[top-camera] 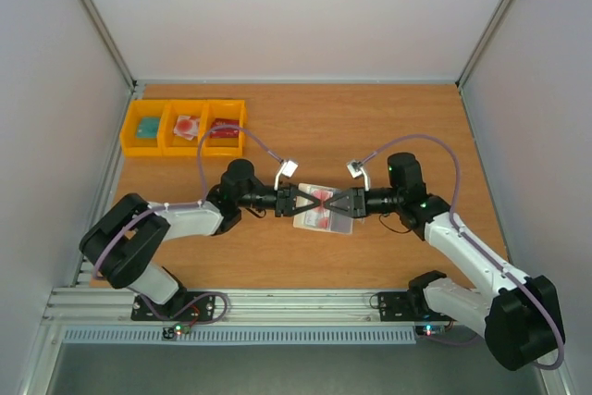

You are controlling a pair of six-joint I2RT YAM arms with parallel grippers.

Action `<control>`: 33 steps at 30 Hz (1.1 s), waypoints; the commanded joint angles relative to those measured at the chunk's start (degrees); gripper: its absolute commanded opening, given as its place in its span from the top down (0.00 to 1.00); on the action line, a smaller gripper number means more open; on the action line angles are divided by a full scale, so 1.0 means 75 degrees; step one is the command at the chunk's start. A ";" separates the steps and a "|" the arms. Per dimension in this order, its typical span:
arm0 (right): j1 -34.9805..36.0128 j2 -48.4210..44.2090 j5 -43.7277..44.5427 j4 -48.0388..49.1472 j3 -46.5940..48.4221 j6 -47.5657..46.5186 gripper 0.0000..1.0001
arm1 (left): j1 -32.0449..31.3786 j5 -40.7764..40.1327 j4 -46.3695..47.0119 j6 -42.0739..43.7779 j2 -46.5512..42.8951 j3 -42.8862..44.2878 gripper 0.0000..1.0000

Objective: Take the credit cards out of the card holder

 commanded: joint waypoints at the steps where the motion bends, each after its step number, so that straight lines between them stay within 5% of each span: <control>1: 0.0062 -0.0204 0.0071 -0.0565 0.0904 -0.1025 0.99 | -0.0190 0.0268 0.0306 0.0397 -0.0233 -0.0135 0.74; 6: -0.0113 -0.0084 0.0509 -0.1788 0.1352 -0.1703 0.99 | -0.0190 0.0112 0.0243 0.0451 -0.0512 -0.0315 0.76; 15: -0.0162 0.0210 0.0874 -0.3254 0.2016 -0.2499 0.99 | -0.0156 -0.0080 0.0197 0.0516 -0.0722 -0.0486 0.99; 19: -0.0157 0.0324 0.0996 -0.3766 0.2320 -0.2670 0.99 | -0.0155 -0.0106 0.0155 0.0527 -0.0758 -0.0493 1.00; 24: -0.0135 0.0398 -0.0122 -0.1690 0.1371 -0.1257 0.78 | -0.0142 -0.0161 0.0169 0.0540 -0.0777 -0.0526 1.00; 27: -0.0081 0.0280 -0.0643 0.0247 0.0530 0.0031 0.79 | -0.0126 -0.0190 0.0155 0.0540 -0.0783 -0.0532 1.00; 33: -0.0072 -0.0095 -0.0534 0.1009 -0.0017 0.0517 0.84 | -0.0067 -0.0232 0.0141 0.0531 -0.0757 -0.0526 1.00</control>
